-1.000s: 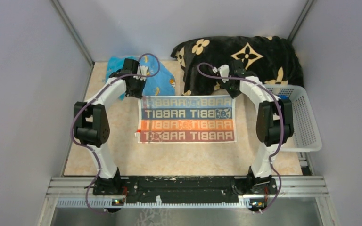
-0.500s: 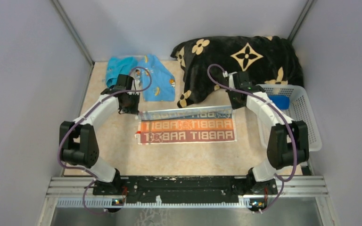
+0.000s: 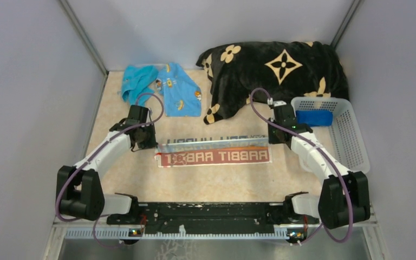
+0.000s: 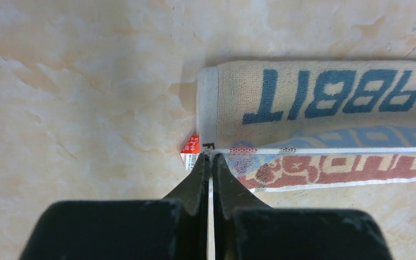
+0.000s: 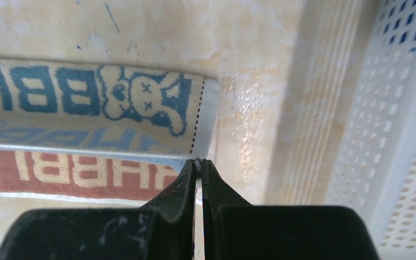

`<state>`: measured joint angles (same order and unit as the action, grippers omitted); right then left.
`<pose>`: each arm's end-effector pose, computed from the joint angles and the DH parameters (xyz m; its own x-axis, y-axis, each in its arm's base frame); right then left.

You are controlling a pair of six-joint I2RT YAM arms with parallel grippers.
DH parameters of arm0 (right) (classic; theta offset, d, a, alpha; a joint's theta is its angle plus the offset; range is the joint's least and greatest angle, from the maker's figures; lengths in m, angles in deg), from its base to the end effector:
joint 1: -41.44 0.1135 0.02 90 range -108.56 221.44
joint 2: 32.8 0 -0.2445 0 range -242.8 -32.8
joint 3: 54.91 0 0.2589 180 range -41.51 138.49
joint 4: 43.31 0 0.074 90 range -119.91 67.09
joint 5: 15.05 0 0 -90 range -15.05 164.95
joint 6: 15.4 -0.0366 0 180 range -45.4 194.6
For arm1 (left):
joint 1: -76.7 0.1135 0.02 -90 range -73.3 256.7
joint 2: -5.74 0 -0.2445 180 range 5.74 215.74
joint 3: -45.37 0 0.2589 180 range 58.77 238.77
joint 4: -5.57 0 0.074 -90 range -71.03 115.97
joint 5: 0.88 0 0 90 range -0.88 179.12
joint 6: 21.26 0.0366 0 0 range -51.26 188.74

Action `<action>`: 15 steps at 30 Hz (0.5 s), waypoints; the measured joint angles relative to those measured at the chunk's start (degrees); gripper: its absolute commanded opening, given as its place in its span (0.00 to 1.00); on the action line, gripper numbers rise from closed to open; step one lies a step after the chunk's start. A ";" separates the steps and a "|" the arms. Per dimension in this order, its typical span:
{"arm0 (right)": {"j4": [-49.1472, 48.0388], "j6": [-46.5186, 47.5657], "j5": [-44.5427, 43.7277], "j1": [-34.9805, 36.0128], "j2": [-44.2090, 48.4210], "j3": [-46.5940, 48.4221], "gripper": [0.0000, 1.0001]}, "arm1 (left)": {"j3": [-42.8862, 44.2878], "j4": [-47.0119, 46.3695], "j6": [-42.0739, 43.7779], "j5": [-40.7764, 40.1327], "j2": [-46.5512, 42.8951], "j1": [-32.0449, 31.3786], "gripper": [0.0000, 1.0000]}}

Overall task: Roll the towels
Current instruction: Fold the towel at the center of the board.

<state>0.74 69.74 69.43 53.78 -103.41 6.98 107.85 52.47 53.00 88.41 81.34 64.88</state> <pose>0.2563 0.0525 0.2170 -0.7882 -0.0861 -0.6093 -0.0894 0.9957 -0.0251 0.2610 -0.0542 0.1958 -0.8700 -0.0951 -0.4839 -0.0387 0.9914 -0.1252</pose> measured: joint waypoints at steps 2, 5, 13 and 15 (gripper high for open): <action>-0.46 -1.33 0.48 0.00 -0.20 -2.40 0.00 | -1.66 -0.52 -1.75 -0.04 0.04 0.02 0.00; -0.57 -2.97 0.72 -0.02 -1.25 -3.48 0.00 | -3.08 -1.60 -3.98 -0.09 0.26 0.04 0.00; -1.01 -8.07 0.92 -0.13 -3.23 -3.96 0.00 | -5.95 -3.76 -8.24 -0.44 -0.04 0.09 0.01; -1.27 -9.64 1.11 -0.13 -3.19 -4.68 0.00 | -7.34 -4.35 -9.20 -0.70 -1.40 0.11 0.00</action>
<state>-0.53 60.10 70.55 53.65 -106.60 2.30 100.51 48.12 43.79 87.71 79.94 64.99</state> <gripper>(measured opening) 0.024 0.017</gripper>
